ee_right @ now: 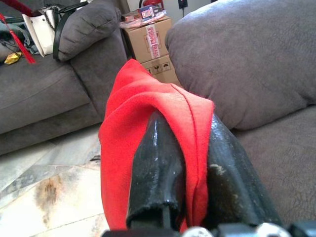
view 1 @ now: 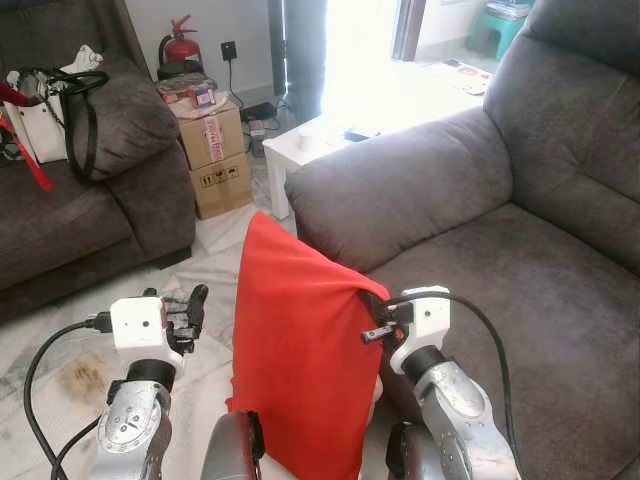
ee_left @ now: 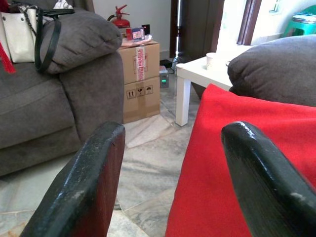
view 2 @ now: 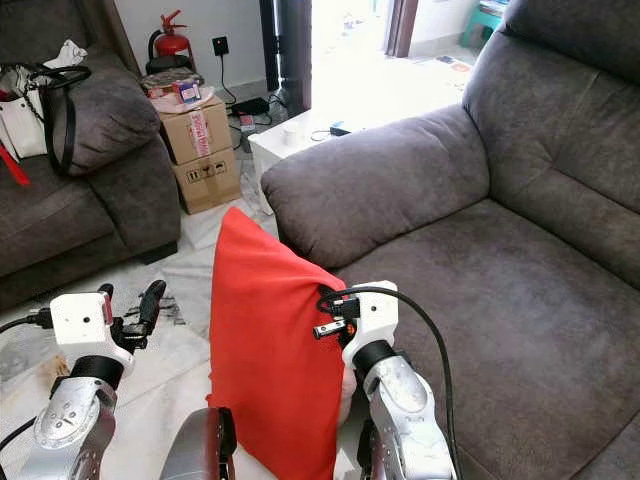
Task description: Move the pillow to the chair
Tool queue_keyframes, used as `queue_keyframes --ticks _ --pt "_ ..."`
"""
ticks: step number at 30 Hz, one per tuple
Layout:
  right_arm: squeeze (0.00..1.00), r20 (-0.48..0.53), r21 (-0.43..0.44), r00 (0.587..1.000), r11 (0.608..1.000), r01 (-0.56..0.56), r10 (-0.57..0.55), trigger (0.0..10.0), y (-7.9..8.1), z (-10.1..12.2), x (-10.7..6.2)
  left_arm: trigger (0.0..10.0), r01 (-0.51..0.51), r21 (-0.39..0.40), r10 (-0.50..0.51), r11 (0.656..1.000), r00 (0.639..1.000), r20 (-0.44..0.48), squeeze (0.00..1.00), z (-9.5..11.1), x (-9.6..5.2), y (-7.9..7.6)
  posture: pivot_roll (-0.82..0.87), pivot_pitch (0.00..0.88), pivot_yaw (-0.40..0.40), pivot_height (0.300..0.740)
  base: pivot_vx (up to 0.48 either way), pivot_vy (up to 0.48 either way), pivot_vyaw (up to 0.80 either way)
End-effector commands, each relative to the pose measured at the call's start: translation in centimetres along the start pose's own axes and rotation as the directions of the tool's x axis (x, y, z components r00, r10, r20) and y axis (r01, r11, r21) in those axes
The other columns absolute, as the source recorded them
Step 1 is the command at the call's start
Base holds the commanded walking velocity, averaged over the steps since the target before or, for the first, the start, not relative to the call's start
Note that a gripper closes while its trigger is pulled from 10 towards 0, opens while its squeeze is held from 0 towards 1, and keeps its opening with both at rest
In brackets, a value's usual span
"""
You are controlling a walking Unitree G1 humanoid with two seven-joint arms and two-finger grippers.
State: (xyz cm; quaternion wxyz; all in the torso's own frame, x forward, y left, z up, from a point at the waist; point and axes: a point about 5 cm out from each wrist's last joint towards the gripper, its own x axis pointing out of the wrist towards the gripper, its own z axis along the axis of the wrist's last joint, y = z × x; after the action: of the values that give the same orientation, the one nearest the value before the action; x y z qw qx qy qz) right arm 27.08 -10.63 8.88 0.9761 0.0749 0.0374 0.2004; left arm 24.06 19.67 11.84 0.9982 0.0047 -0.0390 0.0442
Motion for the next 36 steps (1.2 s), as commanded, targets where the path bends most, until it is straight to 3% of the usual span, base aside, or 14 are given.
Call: queue_keyframes --ticks 1,36 --pt "0.0 0.135 -0.029 0.991 1.0 -0.005 0.009 10.0 0.16 3.14 0.62 10.0 0.002 0.014 -0.002 1.0 1.0 0.009 0.0 0.28 -0.18 -0.29 0.09 0.0 -0.009 0.578 0.0 0.0 0.0" --pt "0.0 0.131 -0.019 0.991 1.0 -0.005 0.007 10.0 0.28 3.29 1.03 10.0 0.02 0.009 -0.019 1.0 1.0 -0.005 0.0 0.1 -0.25 -0.59 0.09 0.0 -0.009 0.578 0.0 0.0 0.0"
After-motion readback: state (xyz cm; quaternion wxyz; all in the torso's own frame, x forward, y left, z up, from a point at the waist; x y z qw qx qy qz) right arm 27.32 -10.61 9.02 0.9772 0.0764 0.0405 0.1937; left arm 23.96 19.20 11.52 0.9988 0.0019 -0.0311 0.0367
